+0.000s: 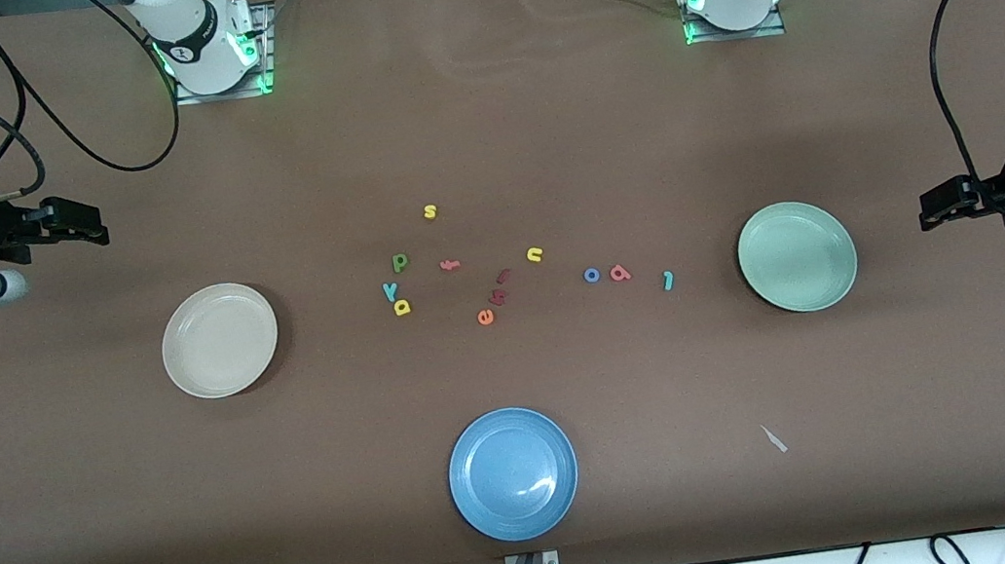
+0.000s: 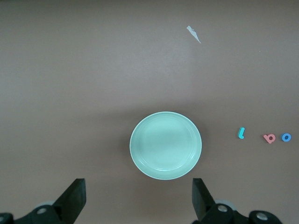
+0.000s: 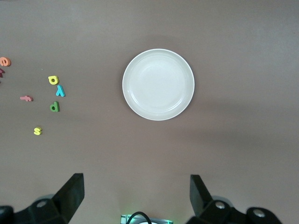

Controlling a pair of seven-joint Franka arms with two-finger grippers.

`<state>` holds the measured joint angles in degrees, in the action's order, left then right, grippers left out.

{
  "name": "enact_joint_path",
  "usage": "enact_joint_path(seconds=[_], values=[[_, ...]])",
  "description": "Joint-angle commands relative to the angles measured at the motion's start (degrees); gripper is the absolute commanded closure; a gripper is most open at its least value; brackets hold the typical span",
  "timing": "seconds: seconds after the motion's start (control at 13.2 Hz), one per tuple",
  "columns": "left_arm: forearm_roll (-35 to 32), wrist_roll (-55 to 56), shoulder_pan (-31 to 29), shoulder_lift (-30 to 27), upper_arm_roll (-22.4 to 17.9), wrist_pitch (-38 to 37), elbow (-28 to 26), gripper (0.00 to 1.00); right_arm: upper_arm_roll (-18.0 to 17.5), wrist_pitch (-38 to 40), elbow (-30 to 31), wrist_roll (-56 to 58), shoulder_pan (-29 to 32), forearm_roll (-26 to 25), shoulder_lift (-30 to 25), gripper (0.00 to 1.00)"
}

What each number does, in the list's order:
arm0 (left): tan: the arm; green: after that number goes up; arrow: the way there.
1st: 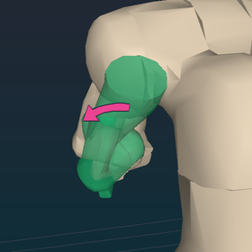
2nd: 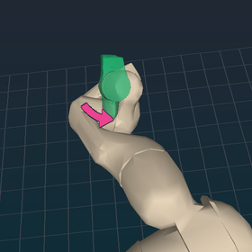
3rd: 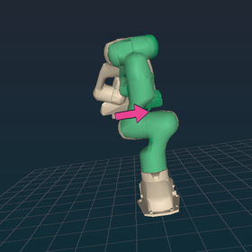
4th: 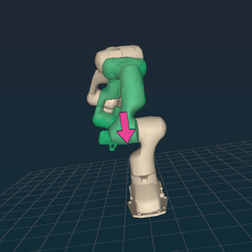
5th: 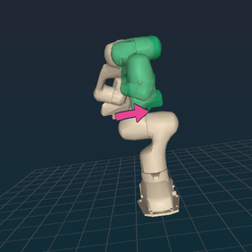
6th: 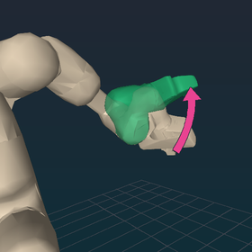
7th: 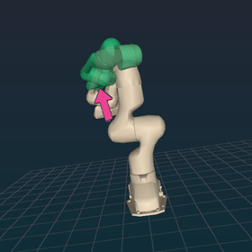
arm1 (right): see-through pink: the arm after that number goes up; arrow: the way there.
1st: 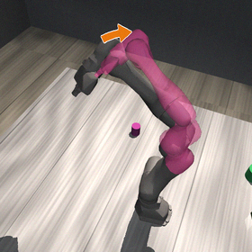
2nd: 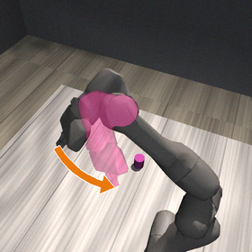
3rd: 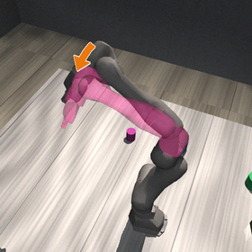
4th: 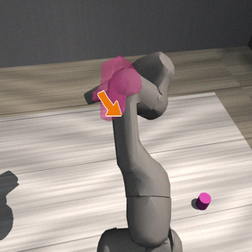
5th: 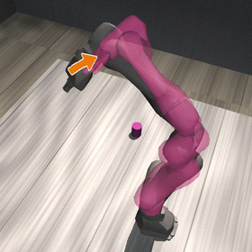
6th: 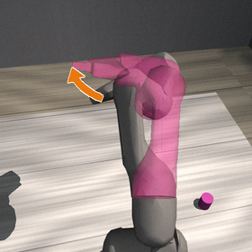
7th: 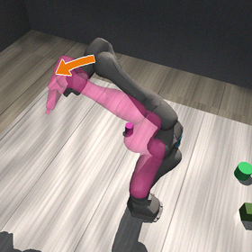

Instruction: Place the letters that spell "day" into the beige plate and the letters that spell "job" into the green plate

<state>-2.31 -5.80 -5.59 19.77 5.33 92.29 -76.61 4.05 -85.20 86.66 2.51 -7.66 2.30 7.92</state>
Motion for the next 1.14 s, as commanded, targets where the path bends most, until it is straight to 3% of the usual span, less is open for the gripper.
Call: enact_joint_path(seconds=[0.0, 1.06], values=[[-0.9, 0.5, 0.2, -0.6, 0.0, -0.6, 0.1, 0.00, 0.0, 0.1, -0.2, 0.4, 0.0, 1.0, -0.3, 0.00], [-0.7, 0.5, 0.0, -0.6, 0.0, -0.6, 0.1, 0.00, 0.0, -0.4, 1.0, 0.3, 0.0, 1.0, -0.8, 0.00]])
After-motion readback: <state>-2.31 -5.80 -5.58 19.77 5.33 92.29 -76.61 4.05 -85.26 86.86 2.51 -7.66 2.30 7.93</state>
